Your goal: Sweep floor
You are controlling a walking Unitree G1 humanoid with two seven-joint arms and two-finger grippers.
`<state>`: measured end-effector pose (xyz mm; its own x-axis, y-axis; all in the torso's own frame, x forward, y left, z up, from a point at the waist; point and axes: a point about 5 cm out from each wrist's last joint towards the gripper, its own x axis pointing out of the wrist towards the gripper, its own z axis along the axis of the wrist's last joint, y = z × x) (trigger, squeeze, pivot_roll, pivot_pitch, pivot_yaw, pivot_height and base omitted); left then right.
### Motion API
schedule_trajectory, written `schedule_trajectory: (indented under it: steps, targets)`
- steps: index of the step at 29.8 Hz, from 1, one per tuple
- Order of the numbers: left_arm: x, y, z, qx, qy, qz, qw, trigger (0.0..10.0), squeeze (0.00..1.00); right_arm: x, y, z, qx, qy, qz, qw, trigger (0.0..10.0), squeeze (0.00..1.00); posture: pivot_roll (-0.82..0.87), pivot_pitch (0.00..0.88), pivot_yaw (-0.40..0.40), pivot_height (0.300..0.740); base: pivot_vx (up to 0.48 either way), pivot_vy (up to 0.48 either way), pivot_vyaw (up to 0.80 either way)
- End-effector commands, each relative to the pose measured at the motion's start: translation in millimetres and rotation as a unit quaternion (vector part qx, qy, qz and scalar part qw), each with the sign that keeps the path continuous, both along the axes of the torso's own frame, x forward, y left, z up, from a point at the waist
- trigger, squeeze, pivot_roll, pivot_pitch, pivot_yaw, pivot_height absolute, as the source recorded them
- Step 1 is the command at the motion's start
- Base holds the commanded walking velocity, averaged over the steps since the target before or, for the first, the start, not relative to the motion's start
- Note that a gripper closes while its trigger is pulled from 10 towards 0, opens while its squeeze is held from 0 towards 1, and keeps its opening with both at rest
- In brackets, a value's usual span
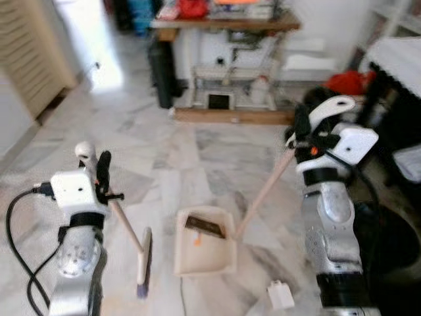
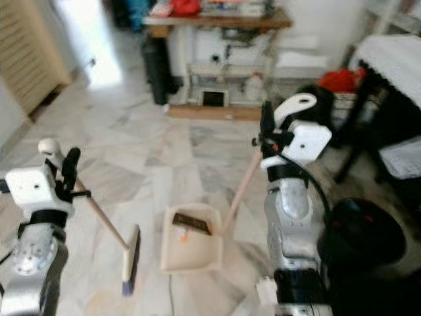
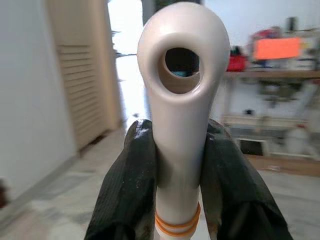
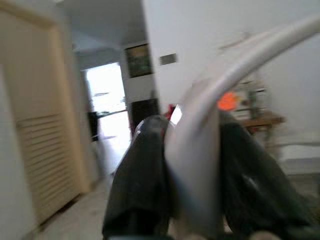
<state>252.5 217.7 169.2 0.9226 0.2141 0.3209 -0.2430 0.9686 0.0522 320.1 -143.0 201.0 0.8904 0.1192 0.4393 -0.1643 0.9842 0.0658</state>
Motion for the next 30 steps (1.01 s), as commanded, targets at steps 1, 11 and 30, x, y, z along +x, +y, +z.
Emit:
schedule_trajectory:
  steps: [1, 11, 30]
  targets:
    - [-2.0, 2.4, 17, 0.009, -0.035, 0.008, 0.999, 10.0, 0.0, -1.7, -5.3, 6, -0.003, -0.01, -0.001, 1.0, 10.0, 0.0, -0.03, 0.026, 0.012, 0.74, 0.0, 0.0, 0.79]
    - [3.9, -1.9, 18, -0.001, -0.039, 0.009, 0.999, 10.0, 0.0, 0.1, -9.1, 8, -0.004, -0.006, -0.005, 1.0, 10.0, 0.0, -0.04, 0.044, 0.017, 0.74, 0.0, 0.0, 0.8]
    - [2.0, -4.6, 17, -0.006, -0.035, 0.015, 0.999, 10.0, 0.0, 2.0, -1.0, 7, 0.005, 0.004, 0.009, 1.0, 10.0, 0.0, -0.02, 0.038, 0.017, 0.74, 0.0, 0.0, 0.78]
